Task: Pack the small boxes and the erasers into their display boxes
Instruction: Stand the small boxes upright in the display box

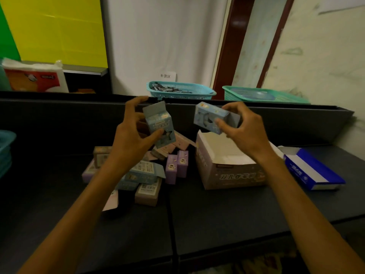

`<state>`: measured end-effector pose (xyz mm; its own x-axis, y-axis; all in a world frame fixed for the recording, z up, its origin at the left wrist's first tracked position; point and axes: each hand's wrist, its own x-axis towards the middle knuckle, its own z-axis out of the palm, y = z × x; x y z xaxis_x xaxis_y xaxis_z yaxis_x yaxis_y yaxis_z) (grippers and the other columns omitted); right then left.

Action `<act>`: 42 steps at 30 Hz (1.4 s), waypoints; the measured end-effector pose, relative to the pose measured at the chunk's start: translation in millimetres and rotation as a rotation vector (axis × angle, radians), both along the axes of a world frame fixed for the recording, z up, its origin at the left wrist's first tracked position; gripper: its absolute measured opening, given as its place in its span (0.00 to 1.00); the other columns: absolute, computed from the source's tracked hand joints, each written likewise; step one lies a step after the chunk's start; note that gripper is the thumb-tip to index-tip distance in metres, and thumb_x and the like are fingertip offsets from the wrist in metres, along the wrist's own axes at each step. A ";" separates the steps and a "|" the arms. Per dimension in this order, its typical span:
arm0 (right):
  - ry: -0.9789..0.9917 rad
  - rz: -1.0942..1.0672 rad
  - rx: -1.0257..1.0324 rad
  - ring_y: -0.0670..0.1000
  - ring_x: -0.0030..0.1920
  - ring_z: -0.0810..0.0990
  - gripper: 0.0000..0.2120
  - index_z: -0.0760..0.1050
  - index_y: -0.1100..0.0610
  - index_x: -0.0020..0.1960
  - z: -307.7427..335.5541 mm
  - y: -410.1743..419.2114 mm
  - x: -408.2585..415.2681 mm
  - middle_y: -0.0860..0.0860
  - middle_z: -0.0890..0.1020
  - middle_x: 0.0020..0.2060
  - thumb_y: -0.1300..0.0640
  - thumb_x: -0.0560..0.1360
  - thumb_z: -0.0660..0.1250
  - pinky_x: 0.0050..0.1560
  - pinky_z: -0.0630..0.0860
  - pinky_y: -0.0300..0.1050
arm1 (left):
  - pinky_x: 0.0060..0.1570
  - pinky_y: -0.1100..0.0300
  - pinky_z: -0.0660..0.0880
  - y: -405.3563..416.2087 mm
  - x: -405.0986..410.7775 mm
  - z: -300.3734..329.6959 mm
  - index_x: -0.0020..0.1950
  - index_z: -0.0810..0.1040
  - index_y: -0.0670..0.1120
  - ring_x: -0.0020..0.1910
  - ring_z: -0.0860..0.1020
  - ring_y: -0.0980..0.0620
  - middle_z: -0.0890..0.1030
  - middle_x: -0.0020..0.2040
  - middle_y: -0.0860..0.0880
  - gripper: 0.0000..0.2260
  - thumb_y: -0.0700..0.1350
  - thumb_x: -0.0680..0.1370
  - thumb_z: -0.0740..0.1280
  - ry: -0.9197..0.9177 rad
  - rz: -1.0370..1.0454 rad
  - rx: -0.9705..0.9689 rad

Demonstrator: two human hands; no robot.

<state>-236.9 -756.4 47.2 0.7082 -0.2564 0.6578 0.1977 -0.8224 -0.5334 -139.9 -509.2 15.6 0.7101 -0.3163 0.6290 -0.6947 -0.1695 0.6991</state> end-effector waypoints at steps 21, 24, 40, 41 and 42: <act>0.518 0.209 -0.181 0.45 0.51 0.77 0.17 0.72 0.49 0.56 -24.1 -192.5 8.6 0.49 0.78 0.54 0.52 0.71 0.73 0.41 0.80 0.38 | 0.45 0.65 0.78 -190.2 -7.2 0.0 0.61 0.70 0.51 0.51 0.77 0.58 0.77 0.53 0.54 0.20 0.45 0.72 0.72 0.087 0.001 0.343; 0.536 0.232 -0.196 0.47 0.52 0.78 0.17 0.71 0.47 0.56 -27.8 -203.5 9.3 0.49 0.78 0.53 0.50 0.71 0.73 0.46 0.82 0.48 | 0.44 0.65 0.77 -190.5 -12.0 -2.8 0.60 0.69 0.51 0.52 0.77 0.57 0.77 0.54 0.53 0.20 0.44 0.72 0.72 0.106 0.036 0.374; 0.665 0.386 -0.291 0.49 0.50 0.79 0.17 0.71 0.46 0.56 -26.0 -191.1 34.9 0.48 0.77 0.52 0.49 0.70 0.73 0.44 0.82 0.49 | 0.52 0.50 0.78 -213.0 8.6 14.2 0.59 0.70 0.52 0.53 0.76 0.50 0.76 0.57 0.49 0.22 0.50 0.69 0.75 0.090 0.137 1.021; 0.672 0.387 -0.291 0.49 0.50 0.79 0.17 0.72 0.47 0.56 -28.0 -190.2 36.1 0.48 0.77 0.52 0.50 0.70 0.73 0.44 0.81 0.49 | 0.53 0.51 0.77 -213.3 10.1 12.4 0.60 0.70 0.51 0.54 0.75 0.49 0.75 0.57 0.49 0.23 0.49 0.69 0.75 0.089 0.144 1.059; 0.678 0.387 -0.292 0.49 0.50 0.79 0.18 0.72 0.47 0.57 -29.7 -189.5 37.1 0.49 0.77 0.52 0.50 0.70 0.73 0.44 0.81 0.48 | 0.54 0.53 0.76 -212.6 11.4 10.7 0.61 0.70 0.50 0.55 0.74 0.49 0.74 0.57 0.49 0.23 0.48 0.69 0.75 0.084 0.153 1.093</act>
<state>-199.8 -945.9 17.5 0.9778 0.2012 0.0593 0.2075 -0.8864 -0.4139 -128.4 -721.8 26.2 0.8164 -0.5774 0.0121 -0.5712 -0.8042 0.1646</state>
